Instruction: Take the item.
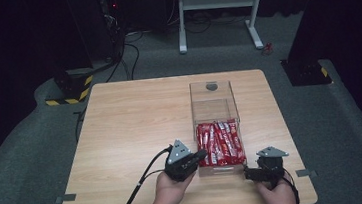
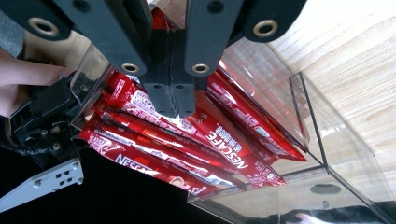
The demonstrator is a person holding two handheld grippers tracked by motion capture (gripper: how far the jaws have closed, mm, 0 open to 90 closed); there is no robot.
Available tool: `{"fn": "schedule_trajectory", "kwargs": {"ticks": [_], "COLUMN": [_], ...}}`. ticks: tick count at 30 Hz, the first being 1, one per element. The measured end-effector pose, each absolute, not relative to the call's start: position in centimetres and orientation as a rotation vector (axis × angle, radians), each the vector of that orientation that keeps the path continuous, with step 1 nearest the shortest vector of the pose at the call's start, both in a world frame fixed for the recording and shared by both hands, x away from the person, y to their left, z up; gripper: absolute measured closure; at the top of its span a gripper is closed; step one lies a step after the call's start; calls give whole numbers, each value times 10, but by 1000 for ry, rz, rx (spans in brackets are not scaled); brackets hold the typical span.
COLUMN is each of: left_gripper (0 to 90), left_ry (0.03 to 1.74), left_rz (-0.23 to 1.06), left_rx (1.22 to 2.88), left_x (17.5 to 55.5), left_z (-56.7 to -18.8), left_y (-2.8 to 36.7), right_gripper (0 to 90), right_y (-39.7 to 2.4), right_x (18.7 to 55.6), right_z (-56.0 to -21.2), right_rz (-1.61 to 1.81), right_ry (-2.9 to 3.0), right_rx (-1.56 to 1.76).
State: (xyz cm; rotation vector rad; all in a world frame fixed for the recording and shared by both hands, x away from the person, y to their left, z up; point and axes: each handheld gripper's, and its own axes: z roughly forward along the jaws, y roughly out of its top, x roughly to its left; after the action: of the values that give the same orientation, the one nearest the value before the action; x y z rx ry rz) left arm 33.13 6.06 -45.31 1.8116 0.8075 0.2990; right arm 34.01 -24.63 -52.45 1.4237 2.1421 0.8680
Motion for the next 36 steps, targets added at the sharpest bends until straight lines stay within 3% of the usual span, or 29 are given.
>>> {"fn": "schedule_trajectory", "kwargs": {"ticks": [36], "left_gripper": [896], "left_ry": [794], "left_rz": [342], "left_rx": [1764], "left_x": [329], "left_z": [-442], "left_y": [83], "right_gripper": [98], "right_y": [-246], "right_x": [340], "right_z": [-524], "right_rz": [868], "right_ry": [2142], "right_rx": [1422]}}
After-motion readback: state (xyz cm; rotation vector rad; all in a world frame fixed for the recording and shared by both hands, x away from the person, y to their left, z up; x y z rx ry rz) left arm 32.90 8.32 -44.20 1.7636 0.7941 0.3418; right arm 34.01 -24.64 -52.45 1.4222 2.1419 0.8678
